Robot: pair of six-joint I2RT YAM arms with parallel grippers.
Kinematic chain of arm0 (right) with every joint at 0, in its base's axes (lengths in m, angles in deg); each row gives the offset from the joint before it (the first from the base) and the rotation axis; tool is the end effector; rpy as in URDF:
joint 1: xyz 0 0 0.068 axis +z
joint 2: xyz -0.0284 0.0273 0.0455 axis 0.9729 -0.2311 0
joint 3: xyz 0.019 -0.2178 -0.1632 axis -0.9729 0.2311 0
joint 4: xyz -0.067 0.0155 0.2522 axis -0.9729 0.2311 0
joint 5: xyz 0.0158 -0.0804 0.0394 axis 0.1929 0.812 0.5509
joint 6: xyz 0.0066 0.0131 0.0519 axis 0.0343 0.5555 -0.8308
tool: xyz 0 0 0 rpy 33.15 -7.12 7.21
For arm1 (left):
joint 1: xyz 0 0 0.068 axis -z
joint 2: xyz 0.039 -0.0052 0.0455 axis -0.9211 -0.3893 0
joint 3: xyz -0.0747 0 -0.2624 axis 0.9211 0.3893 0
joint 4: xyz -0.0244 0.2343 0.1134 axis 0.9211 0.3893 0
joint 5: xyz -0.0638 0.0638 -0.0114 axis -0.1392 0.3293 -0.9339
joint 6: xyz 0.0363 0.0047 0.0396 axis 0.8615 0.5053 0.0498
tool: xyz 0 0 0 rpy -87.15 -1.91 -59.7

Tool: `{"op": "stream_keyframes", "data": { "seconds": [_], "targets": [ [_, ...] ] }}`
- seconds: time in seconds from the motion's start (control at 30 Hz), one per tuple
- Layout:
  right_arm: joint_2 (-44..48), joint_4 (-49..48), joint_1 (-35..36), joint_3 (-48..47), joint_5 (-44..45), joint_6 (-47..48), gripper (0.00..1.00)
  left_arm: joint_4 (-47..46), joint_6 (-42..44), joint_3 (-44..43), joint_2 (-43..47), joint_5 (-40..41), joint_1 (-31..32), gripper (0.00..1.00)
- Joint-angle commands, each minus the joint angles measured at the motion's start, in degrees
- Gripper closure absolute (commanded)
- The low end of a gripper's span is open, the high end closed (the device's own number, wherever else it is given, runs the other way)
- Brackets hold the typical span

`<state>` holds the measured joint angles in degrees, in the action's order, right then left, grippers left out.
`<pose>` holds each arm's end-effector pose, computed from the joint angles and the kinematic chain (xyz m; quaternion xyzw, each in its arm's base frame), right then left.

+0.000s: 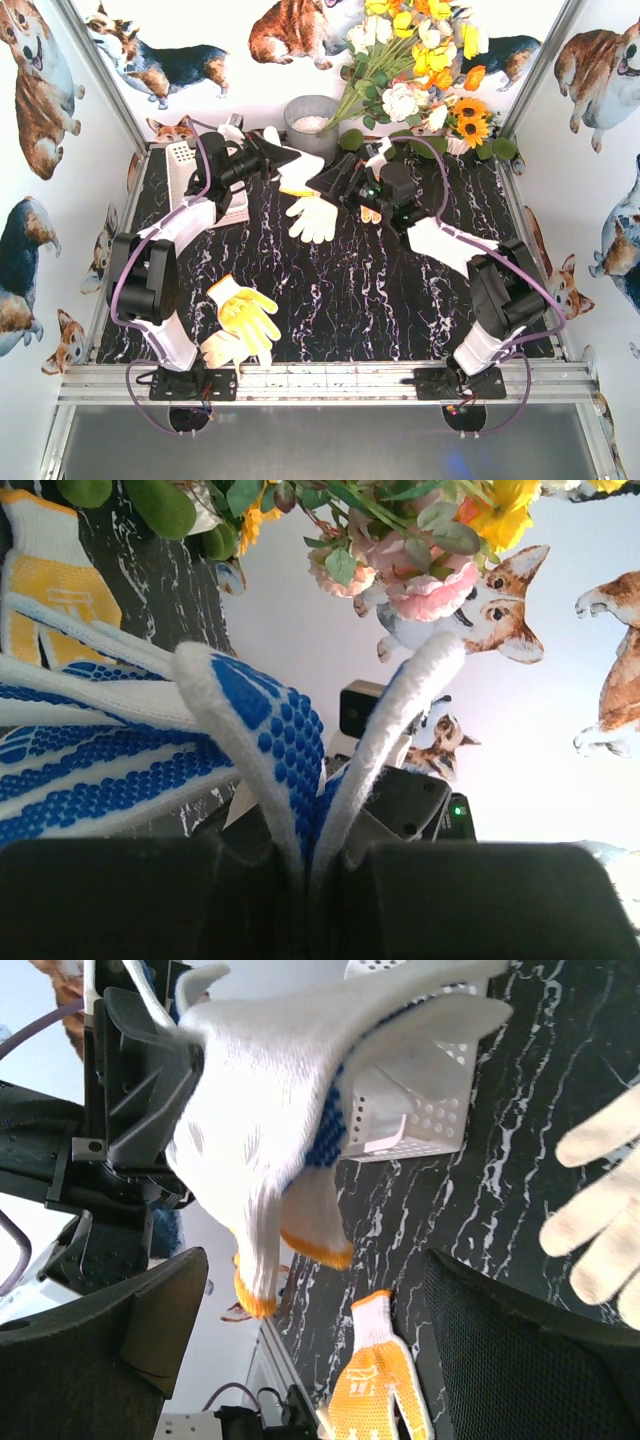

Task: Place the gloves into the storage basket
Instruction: Place the glove in the bin.

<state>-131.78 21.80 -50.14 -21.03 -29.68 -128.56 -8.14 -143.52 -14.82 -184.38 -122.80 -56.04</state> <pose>0.3315 0.1815 0.2712 0.0816 0.7521 0.5497 0.3543 0.3999 -0.1019 0.2981 -0.1607 0.6999 -0.6297 0.2962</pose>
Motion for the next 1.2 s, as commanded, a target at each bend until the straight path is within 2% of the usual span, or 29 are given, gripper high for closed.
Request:
{"op": "stream_keyframes", "data": {
  "seconds": [0.0,0.23,0.33,0.4,0.5,0.63,0.77,0.83,1.0,1.17],
  "targets": [
    [-2.1,-7.6,0.6,-5.0,-3.8,-1.6,0.09,-3.8,-2.5,0.7,3.2,-1.4,1.0,1.00],
    [-6.2,-14.7,1.2,-7.8,-8.7,-4.7,0.11,-5.3,-4.5,2.1,5.4,-1.6,1.7,1.00],
    [-6.7,-15.2,1.6,-9.5,-11.1,-4.3,0.17,-6.6,-5.7,2.7,5.7,-1.8,1.7,1.00],
    [-6.5,-15.8,1.9,-9.6,-11.8,-4.1,0.24,-5.4,-4.8,2.6,5.7,-1.4,1.7,1.00],
    [-6.4,-18.1,2.0,-9.0,-12.6,-5.0,0.44,-5.0,-4.3,2.9,5.7,-1.0,1.7,1.00],
    [-6.5,-19.7,2.0,-8.9,-13.0,-6.6,0.78,-4.1,-3.0,4.1,8.1,0.1,1.6,1.00],
    [-5.9,-20.3,2.1,-9.0,-13.4,-9.5,1.00,-2.5,-1.7,6.4,9.6,2.1,1.3,1.00],
    [-5.5,-18.8,2.4,-9.3,-13.8,-11.4,1.00,-3.0,-2.3,7.9,10.2,2.8,1.3,1.00],
    [-4.1,-12.9,3.5,-9.0,-14.4,-12.9,1.00,-7.8,-6.1,12.9,10.9,3.4,1.2,0.86],
    [-3.2,-8.4,4.8,-8.7,-15.1,-12.4,1.00,-9.4,-7.9,17.7,12.2,3.3,1.2,0.80]
  ]
}}
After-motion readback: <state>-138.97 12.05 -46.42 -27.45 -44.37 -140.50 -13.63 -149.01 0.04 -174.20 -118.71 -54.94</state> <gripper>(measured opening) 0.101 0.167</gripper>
